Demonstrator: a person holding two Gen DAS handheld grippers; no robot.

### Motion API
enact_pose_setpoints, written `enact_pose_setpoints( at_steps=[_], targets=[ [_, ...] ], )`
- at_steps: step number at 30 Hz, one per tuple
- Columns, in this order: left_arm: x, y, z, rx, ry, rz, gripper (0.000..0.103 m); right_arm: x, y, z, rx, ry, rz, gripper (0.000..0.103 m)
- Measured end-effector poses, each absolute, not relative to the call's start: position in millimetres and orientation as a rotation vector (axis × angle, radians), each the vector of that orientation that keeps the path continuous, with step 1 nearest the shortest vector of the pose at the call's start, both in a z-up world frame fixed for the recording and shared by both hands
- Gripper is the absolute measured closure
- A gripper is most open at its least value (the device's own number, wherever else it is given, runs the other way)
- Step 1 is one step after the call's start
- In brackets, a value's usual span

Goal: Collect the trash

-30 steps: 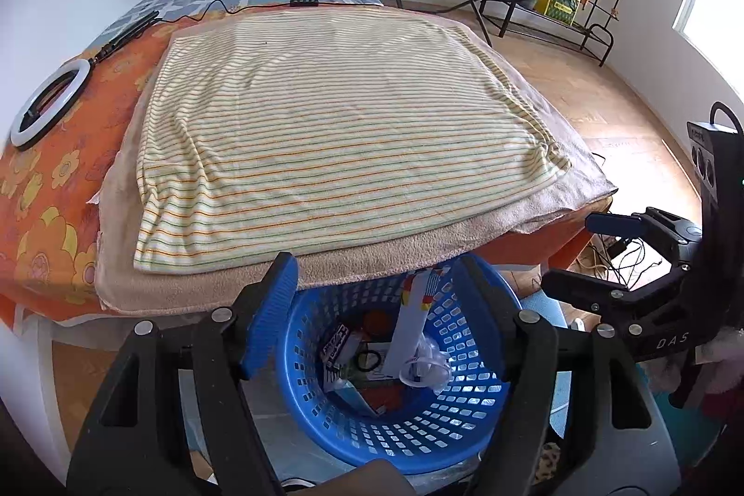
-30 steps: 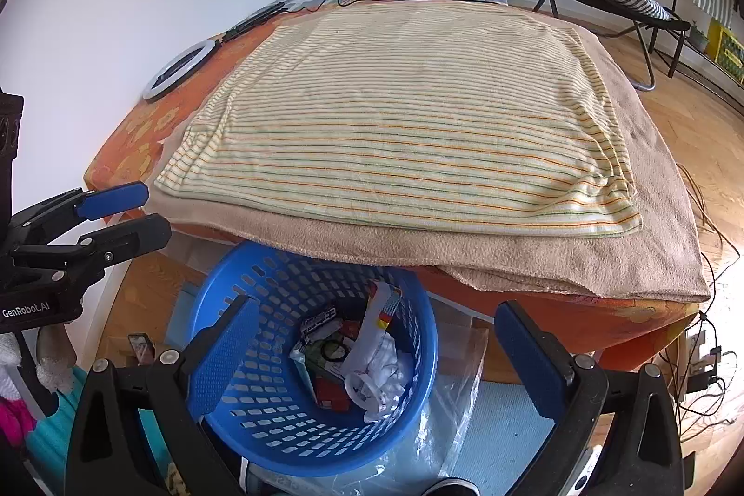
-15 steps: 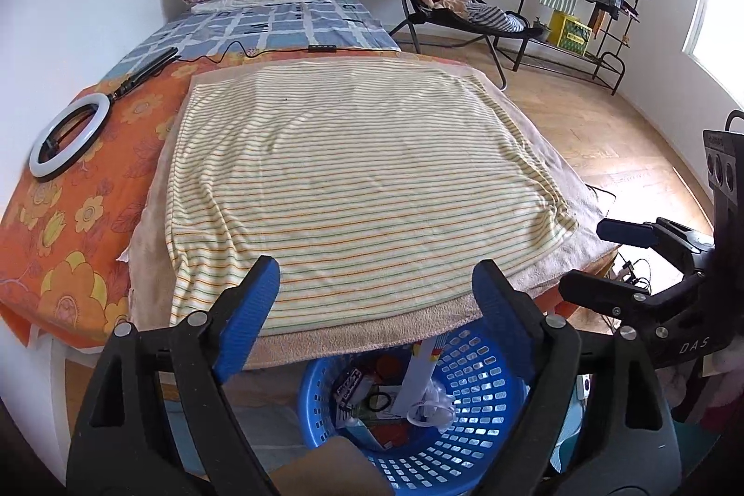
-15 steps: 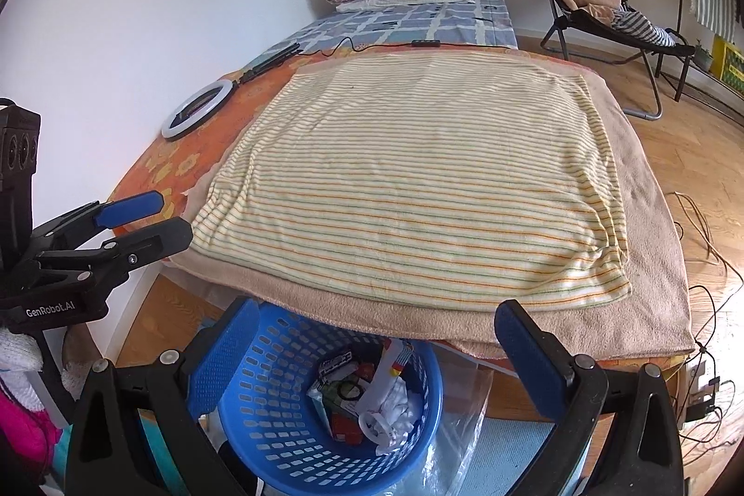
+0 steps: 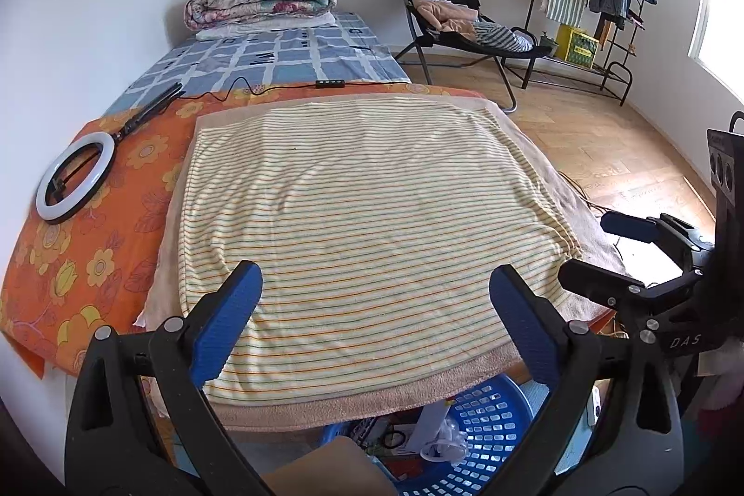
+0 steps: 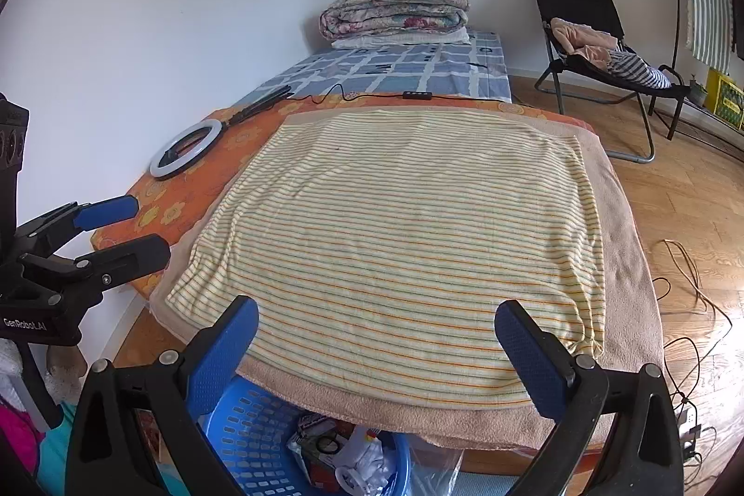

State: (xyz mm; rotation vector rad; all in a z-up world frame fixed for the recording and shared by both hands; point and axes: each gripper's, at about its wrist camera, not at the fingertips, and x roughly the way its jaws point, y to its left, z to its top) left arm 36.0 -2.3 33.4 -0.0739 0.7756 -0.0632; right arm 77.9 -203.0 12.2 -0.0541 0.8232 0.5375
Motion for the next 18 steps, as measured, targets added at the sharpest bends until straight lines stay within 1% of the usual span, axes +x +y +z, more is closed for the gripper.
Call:
enact_pose_setpoints(
  at_steps=[9, 18],
  targets=[
    [51.8, 7.6, 8.7, -0.090, 0.816, -0.037, 0.003, 99.1, -198.2, -2.2, -0.042, 0.829, 0.535, 0.000],
    [54.1, 10.2, 6.4, -0.122, 0.819, -0.041, 0.003, 106.3, -201.7, -13.4, -0.037, 0.848, 0.518, 0.000]
  ],
)
